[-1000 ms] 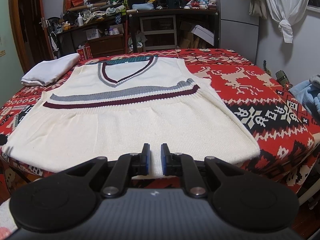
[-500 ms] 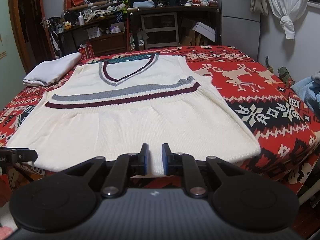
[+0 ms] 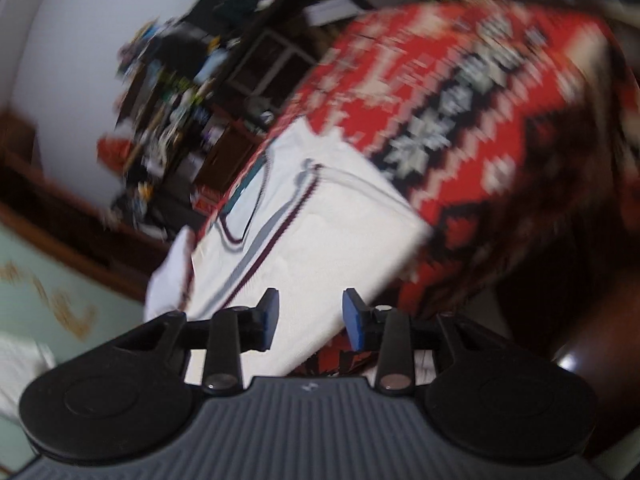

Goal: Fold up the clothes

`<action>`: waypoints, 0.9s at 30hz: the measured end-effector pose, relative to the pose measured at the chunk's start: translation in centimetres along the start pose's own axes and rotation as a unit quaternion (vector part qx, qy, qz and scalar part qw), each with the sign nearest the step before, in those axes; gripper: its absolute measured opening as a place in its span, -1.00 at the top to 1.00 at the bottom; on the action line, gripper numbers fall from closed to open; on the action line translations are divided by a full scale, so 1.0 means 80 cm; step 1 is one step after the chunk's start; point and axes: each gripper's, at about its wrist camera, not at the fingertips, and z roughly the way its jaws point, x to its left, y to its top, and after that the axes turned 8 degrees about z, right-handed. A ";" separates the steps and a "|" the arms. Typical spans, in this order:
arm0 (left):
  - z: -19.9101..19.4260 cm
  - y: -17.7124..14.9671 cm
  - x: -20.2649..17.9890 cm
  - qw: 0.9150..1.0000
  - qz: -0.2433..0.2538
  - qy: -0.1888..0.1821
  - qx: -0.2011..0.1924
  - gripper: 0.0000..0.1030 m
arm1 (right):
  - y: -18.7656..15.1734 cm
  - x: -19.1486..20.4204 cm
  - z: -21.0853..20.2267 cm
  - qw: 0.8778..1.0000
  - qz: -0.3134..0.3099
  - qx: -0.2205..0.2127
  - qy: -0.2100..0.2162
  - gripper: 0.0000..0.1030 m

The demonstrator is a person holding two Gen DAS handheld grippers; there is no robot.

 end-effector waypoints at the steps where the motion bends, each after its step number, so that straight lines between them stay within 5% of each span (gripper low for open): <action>1: 0.001 0.000 0.006 1.000 -0.016 -0.009 0.002 -0.07 | 0.001 -0.009 0.001 1.000 0.027 0.004 0.011 0.23; 5: 0.013 0.000 0.012 0.998 -0.048 -0.035 0.013 -0.07 | -0.001 -0.031 0.014 0.995 0.095 0.024 0.030 0.24; 15: 0.032 0.003 0.016 0.996 -0.068 -0.044 0.024 0.23 | -0.010 -0.045 0.035 0.993 0.118 0.011 0.008 0.28; 19: 0.032 0.004 0.018 0.997 -0.067 -0.041 0.021 0.58 | -0.010 -0.043 0.040 0.994 0.112 -0.004 -0.011 0.82; 27: 0.006 -0.001 0.010 0.998 -0.046 -0.039 0.000 0.89 | -0.013 -0.034 0.029 0.995 0.099 -0.017 -0.009 0.92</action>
